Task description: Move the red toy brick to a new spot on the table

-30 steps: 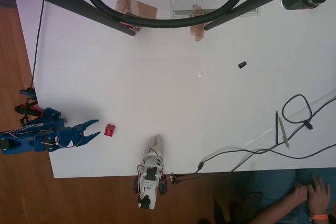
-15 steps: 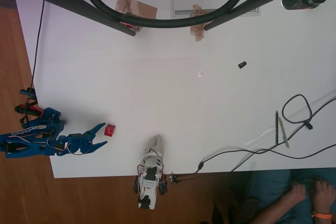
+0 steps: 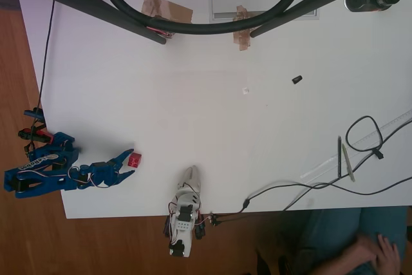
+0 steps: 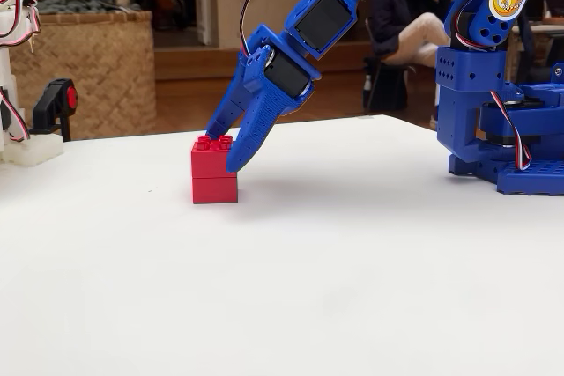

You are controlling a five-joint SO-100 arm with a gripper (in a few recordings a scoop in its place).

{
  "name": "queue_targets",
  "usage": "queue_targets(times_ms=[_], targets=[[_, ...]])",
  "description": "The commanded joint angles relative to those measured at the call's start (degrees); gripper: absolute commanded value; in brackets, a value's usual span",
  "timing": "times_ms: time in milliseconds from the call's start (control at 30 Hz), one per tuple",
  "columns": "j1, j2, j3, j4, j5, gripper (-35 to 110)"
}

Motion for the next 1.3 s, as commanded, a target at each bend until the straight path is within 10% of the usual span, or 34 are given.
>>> queue_targets(times_ms=[0,500,1267], targets=[[-0.5,-1.8,-6.6,-1.5,3.3,32],[-1.1,-1.8,-11.3,7.9,5.4,3],[-12.3,-28.8,-66.1,35.6,12.7,1]])
